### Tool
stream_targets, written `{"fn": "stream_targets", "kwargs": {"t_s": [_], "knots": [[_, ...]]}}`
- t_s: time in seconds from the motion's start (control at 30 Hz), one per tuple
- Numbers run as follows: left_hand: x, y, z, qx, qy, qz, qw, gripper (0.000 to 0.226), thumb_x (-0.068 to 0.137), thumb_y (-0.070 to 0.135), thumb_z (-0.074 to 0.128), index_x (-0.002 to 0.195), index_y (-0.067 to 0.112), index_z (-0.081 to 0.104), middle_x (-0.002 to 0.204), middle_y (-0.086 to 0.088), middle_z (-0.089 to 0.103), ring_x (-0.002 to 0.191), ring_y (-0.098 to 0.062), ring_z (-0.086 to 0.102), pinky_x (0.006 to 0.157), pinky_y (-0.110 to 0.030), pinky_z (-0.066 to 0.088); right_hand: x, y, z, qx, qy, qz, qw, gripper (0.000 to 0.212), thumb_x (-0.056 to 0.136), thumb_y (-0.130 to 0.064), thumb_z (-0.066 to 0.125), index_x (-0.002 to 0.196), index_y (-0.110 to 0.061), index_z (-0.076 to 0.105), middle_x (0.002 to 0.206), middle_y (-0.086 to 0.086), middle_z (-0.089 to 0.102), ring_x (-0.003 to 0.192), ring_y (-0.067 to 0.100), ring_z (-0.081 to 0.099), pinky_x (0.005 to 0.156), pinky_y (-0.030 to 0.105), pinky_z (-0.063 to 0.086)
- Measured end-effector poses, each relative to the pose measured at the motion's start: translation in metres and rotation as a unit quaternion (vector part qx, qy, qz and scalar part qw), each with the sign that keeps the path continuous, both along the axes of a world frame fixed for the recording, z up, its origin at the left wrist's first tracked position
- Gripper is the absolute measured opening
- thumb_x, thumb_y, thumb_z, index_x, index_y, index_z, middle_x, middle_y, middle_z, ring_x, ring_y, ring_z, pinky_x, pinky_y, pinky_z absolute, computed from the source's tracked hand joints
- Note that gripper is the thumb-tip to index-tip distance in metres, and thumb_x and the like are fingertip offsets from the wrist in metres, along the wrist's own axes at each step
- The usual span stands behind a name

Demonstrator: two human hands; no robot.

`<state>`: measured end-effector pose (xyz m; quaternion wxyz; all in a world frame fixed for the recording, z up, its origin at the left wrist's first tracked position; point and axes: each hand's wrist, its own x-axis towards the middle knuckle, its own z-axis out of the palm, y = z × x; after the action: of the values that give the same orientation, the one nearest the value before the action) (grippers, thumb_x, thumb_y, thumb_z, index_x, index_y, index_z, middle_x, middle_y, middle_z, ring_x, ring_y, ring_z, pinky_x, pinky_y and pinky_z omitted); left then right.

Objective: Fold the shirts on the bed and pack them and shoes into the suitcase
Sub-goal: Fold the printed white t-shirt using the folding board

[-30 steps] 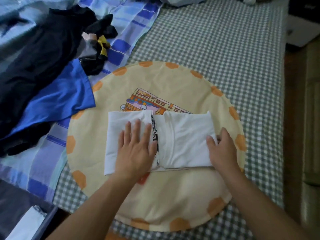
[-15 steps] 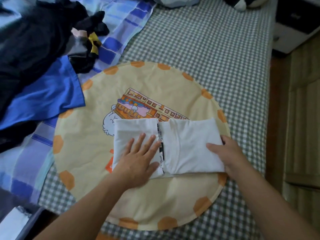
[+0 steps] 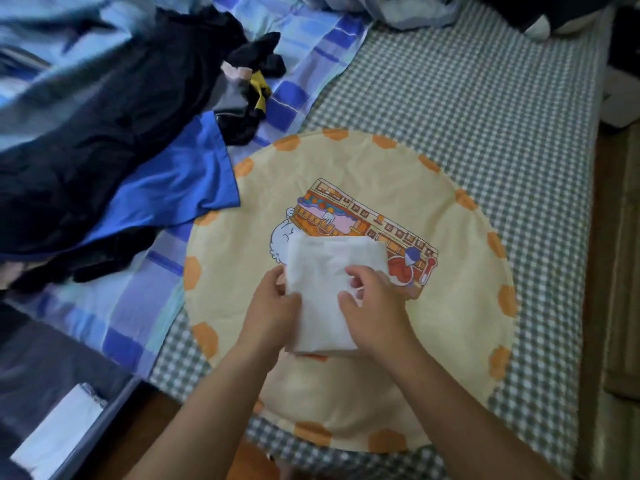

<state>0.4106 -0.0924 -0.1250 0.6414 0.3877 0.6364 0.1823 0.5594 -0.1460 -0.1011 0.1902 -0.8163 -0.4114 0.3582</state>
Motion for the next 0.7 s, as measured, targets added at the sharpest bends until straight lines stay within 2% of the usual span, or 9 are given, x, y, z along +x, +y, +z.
{"fn": "stream_targets", "kwargs": {"t_s": [0.13,0.17,0.23,0.3,0.4,0.47,0.53,0.6,0.7], "knots": [[-0.007,-0.003,-0.016,0.154,0.143,-0.120,0.970,0.076,0.089,0.010,0.054,0.158,0.029,0.028,0.137,-0.003,0.051,0.123,-0.025,0.053,0.107,-0.043,0.045,0.014,-0.006,-0.022,0.024,-0.173,0.051,0.983,0.045,0.099,-0.024,0.051,0.144,-0.018,0.050,0.150,0.007,0.039,0.138,0.031,0.032,0.114,0.044,0.030],[-0.006,-0.006,-0.016,0.247,0.214,-0.155,0.932,0.072,0.090,0.009,0.054,0.157,0.023,0.031,0.144,-0.008,0.044,0.131,-0.029,0.045,0.109,-0.042,0.041,0.016,-0.002,-0.026,0.051,-0.206,0.074,0.974,0.048,0.100,-0.028,0.045,0.147,-0.017,0.047,0.156,0.009,0.035,0.142,0.033,0.028,0.117,0.048,0.027],[0.002,-0.007,-0.025,0.439,0.296,-0.240,0.814,0.061,0.092,0.016,0.053,0.152,0.014,0.043,0.155,-0.018,0.038,0.142,-0.040,0.034,0.113,-0.050,0.036,0.017,0.005,-0.040,0.084,-0.258,0.122,0.955,0.055,0.100,-0.036,0.033,0.151,-0.018,0.042,0.162,0.014,0.029,0.147,0.038,0.022,0.121,0.051,0.020],[0.012,-0.001,-0.046,0.490,0.296,-0.335,0.748,0.059,0.099,0.035,0.044,0.154,0.013,0.039,0.164,-0.015,0.027,0.153,-0.039,0.019,0.120,-0.053,0.025,0.021,0.007,-0.060,0.044,-0.282,0.153,0.946,0.061,0.101,-0.046,0.026,0.156,-0.021,0.035,0.165,0.016,0.021,0.150,0.040,0.016,0.121,0.049,0.013],[0.021,0.006,-0.080,0.402,0.323,-0.414,0.750,0.070,0.102,0.056,0.024,0.162,0.021,0.014,0.170,-0.005,0.000,0.156,-0.028,-0.011,0.125,-0.052,0.012,0.035,0.003,-0.088,-0.064,-0.272,0.159,0.947,0.067,0.099,-0.060,0.016,0.161,-0.035,0.011,0.169,0.010,0.000,0.153,0.037,0.001,0.123,0.052,0.005],[0.023,0.007,-0.092,0.400,0.332,-0.403,0.753,0.072,0.102,0.058,0.024,0.163,0.022,0.009,0.170,-0.006,-0.006,0.155,-0.027,-0.017,0.126,-0.049,0.005,0.044,0.007,-0.099,-0.093,-0.261,0.167,0.946,0.065,0.101,-0.060,0.020,0.159,-0.041,-0.002,0.169,0.006,-0.012,0.154,0.031,-0.011,0.123,0.051,-0.002],[0.025,0.004,-0.087,0.394,0.337,-0.369,0.772,0.072,0.101,0.055,0.029,0.162,0.018,0.017,0.169,-0.017,0.000,0.156,-0.033,-0.010,0.126,-0.049,0.010,0.045,0.013,-0.095,-0.083,-0.237,0.163,0.954,0.066,0.103,-0.058,0.027,0.159,-0.042,-0.004,0.168,0.006,-0.015,0.154,0.028,-0.014,0.124,0.049,-0.004],[0.022,-0.006,-0.077,0.407,0.348,-0.295,0.792,0.067,0.100,0.044,0.036,0.158,0.011,0.030,0.161,-0.033,0.017,0.151,-0.042,0.011,0.121,-0.052,0.025,0.040,0.010,-0.083,-0.050,-0.195,0.103,0.974,0.074,0.102,-0.053,0.040,0.161,-0.034,-0.002,0.168,0.009,-0.009,0.155,0.027,-0.007,0.124,0.047,0.001],[0.014,-0.026,-0.061,0.327,0.288,-0.228,0.870,0.058,0.102,0.024,0.038,0.159,0.017,0.029,0.144,-0.029,0.037,0.133,-0.039,0.036,0.109,-0.040,0.032,0.028,-0.011,-0.063,-0.041,-0.116,-0.083,0.989,0.092,0.090,-0.047,0.065,0.159,-0.016,0.014,0.160,0.017,0.025,0.145,0.034,0.028,0.118,0.044,0.024]]}}
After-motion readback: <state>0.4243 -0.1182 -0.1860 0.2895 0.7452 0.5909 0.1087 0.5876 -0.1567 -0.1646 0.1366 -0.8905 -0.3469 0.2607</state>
